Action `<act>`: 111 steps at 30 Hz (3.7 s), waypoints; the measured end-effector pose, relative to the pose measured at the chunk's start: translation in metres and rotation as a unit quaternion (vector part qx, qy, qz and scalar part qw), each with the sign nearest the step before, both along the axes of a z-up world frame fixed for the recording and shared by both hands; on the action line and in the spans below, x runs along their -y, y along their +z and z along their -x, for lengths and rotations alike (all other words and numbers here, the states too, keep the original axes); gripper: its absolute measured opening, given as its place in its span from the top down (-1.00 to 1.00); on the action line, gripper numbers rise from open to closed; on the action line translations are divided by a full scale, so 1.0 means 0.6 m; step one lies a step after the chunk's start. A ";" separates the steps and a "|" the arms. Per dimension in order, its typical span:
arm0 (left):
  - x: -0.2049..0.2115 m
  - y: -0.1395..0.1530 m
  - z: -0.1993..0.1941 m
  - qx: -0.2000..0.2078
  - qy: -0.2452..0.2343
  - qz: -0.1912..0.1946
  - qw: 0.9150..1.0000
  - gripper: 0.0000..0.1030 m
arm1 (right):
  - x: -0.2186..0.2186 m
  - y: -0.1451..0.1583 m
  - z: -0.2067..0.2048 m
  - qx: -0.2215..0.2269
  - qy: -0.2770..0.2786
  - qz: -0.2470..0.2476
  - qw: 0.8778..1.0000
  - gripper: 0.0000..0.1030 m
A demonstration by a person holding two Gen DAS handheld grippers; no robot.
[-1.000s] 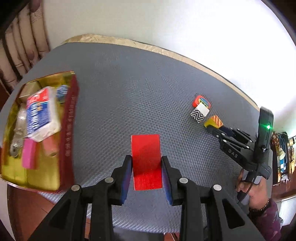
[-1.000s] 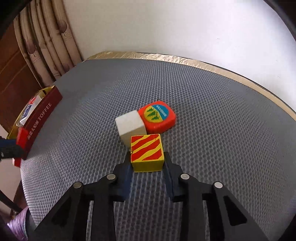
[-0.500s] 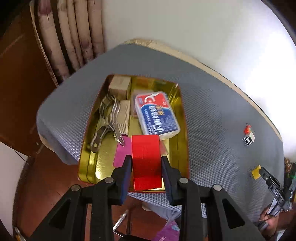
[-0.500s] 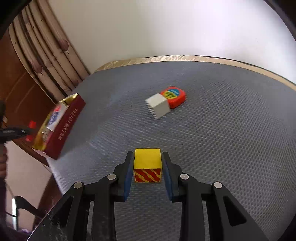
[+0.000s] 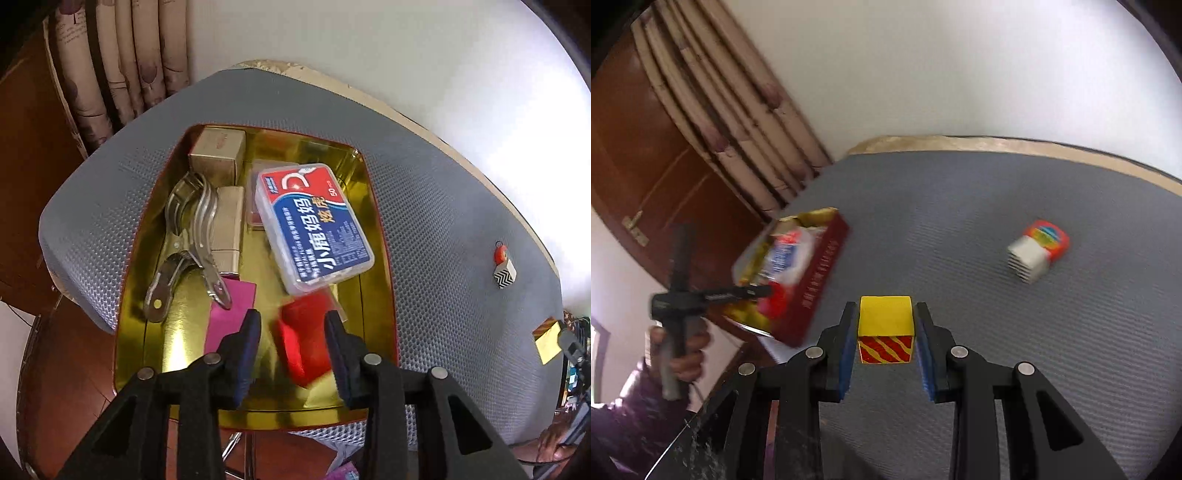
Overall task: Organize rigid objects
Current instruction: 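Carry the yellow striped cube to the tin and release it with the right gripper, then move the left gripper to the white cube and grasp it, then carry the white cube toward the tin while the right gripper grasps the orange-red badge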
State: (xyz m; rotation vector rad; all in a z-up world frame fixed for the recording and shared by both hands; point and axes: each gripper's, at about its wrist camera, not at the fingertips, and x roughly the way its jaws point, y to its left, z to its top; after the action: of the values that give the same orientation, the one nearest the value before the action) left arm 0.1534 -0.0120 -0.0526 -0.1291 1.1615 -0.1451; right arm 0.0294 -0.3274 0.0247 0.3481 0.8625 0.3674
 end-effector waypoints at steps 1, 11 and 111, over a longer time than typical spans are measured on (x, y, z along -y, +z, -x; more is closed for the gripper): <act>-0.007 0.006 0.005 0.006 0.008 0.003 1.000 0.30 | -0.018 0.010 -0.007 0.003 0.011 -0.006 1.000 0.45; -0.165 0.071 0.154 0.133 0.226 -0.070 0.962 0.03 | -0.251 0.020 -0.112 -0.030 0.138 -0.073 0.987 0.45; 0.336 0.018 0.104 0.055 -0.236 0.030 0.970 0.42 | 0.165 -0.174 -0.238 -0.018 0.059 0.177 0.982 -0.99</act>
State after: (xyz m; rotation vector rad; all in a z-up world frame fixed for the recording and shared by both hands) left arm 0.0912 -0.2137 -0.0416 0.1056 1.0598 -0.6014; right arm 0.1723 -0.4263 -0.0797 -0.0263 0.9679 0.3110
